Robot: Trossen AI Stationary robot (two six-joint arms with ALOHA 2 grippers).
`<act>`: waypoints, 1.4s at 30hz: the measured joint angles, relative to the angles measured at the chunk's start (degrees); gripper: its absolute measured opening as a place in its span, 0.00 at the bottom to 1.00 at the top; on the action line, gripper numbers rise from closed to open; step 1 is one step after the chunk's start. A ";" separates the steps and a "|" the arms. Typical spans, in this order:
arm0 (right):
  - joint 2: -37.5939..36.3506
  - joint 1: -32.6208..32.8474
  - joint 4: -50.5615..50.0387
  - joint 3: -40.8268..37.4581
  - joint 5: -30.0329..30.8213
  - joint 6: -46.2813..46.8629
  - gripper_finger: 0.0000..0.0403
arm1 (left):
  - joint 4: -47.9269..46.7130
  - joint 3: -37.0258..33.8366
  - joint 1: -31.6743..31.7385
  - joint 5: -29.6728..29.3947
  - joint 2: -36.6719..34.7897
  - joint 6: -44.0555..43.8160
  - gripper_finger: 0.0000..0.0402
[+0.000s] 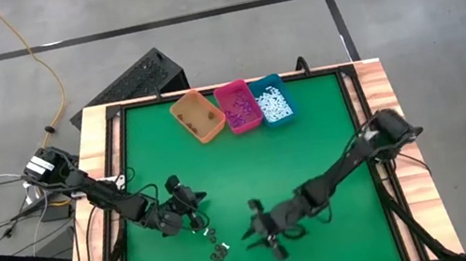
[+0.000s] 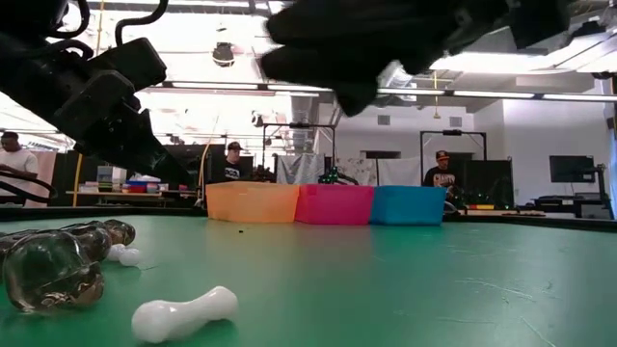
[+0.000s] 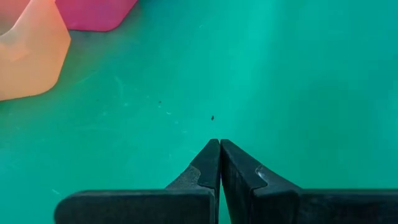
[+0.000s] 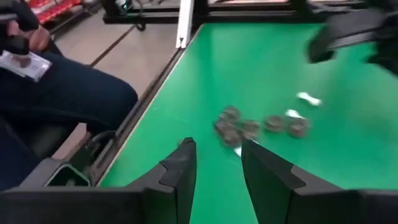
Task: Sort Halloween decoration
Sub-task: Put the white bone toy into the blue bin
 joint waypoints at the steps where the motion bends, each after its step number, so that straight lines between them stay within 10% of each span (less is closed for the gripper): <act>1: 2.15 0.89 -0.26 2.07 -0.02 0.18 0.39 | -0.01 0.00 -0.10 0.02 0.00 -0.30 0.00; 16: 21.94 4.56 -18.91 28.04 -13.61 -5.47 0.39 | -0.07 0.00 -0.49 0.17 0.02 -1.28 0.00; 34: 21.85 1.86 -20.36 21.85 -11.77 -7.37 0.30 | -1.88 0.00 -0.71 0.19 0.02 -1.28 0.00; 42: 21.70 1.88 -19.70 19.54 -10.53 -5.85 0.11 | -2.76 -0.01 -0.71 -0.14 0.02 -1.91 0.00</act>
